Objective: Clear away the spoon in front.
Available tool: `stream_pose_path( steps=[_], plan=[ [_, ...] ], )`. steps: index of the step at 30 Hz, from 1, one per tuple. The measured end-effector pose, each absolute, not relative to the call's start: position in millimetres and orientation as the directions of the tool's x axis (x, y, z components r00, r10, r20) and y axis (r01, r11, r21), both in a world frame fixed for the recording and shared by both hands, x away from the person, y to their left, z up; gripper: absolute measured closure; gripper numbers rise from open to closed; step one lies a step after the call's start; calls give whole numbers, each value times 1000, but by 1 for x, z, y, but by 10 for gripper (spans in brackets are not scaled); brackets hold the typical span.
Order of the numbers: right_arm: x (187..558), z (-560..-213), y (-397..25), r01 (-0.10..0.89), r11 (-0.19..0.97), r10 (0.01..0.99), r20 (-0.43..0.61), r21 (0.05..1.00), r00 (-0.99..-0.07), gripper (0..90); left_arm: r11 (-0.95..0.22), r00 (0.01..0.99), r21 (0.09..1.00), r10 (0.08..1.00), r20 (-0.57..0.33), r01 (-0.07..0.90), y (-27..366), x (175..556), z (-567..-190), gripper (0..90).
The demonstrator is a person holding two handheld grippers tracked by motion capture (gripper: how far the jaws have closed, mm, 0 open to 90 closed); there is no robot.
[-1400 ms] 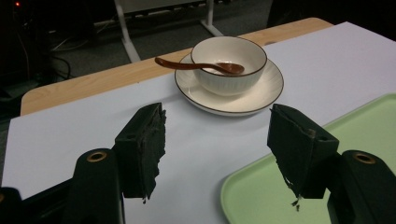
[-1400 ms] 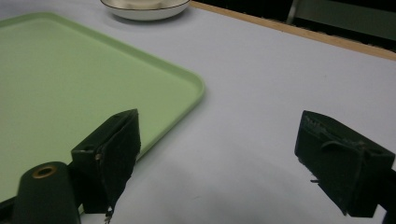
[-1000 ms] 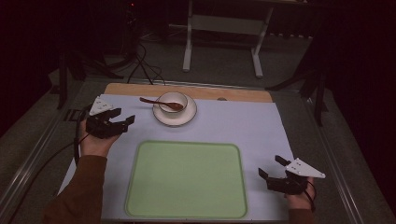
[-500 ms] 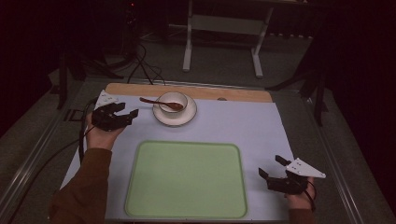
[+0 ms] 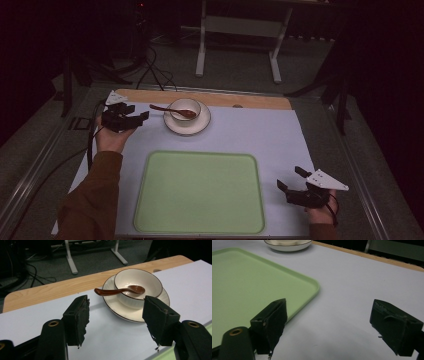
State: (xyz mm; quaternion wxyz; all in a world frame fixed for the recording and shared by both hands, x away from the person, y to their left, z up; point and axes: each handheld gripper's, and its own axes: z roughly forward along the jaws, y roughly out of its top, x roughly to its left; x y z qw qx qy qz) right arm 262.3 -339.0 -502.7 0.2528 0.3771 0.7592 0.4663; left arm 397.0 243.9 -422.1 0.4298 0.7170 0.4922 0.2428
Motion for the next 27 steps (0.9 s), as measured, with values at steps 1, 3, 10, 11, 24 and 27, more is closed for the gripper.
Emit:
stream_pose_path(
  steps=[1,3,10,11,24,27],
  plan=[
    [262,-503,-339,338,281,809,-32,898,-587,141,-141,396,853,914,-82,502,244,400,-423,390],
    [263,-504,-339,341,281,808,-29,897,-589,141,-145,397,848,914,-83,510,244,407,-426,396],
    [265,-505,-338,347,284,805,-26,894,-592,141,-135,387,836,917,-98,532,240,430,-434,410],
    [265,-505,-339,348,283,806,-26,894,-591,141,-125,381,836,919,-105,534,240,433,-435,412],
    [263,-504,-343,345,264,812,-15,900,-583,141,-4,300,812,931,-210,583,233,468,-454,402],
    [262,-504,-343,346,262,813,-13,901,-582,141,-10,303,790,926,-224,612,231,472,-461,406]
  ],
)
